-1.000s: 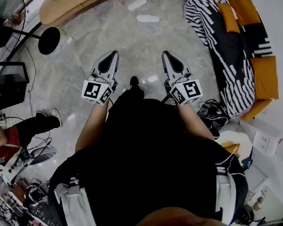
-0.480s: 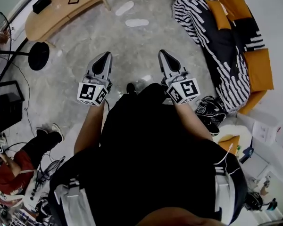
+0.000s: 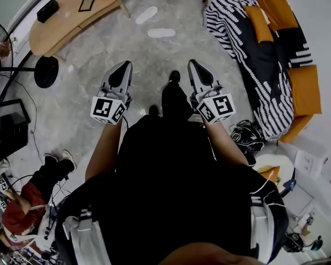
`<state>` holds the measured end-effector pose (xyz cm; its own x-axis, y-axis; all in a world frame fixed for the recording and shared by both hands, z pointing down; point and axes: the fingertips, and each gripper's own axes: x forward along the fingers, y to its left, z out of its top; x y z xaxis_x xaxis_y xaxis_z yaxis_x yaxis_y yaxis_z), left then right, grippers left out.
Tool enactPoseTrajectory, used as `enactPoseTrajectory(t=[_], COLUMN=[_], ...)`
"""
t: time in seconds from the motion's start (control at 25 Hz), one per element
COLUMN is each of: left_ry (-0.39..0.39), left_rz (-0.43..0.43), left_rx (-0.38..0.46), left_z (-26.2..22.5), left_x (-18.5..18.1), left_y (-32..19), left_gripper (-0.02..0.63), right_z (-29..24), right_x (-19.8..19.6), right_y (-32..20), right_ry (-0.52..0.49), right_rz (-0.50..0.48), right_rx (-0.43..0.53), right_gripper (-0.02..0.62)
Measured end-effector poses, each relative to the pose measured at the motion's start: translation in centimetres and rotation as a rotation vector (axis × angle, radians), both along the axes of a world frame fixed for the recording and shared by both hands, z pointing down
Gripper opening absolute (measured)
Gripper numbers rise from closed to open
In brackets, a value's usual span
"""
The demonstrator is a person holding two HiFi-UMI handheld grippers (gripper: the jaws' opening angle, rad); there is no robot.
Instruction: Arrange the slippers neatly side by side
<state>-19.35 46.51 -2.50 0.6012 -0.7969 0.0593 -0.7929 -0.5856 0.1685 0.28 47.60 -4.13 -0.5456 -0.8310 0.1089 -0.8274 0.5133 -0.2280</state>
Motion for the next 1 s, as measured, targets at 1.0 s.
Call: enactPoseTrajectory(t=[1.0], left_ry=[-0.066], left_rz=[-0.176], left_rx=[-0.021], left_z=[-1.6], left_x=[4.0], left_y=[-22.6], left_gripper=[0.015], right_z=[0.7], right_x=[4.7], right_y=[-25.4], right_ry=[-0.082], right_rz=[-0.157], right_rx=[-0.021], right_gripper=[0.032])
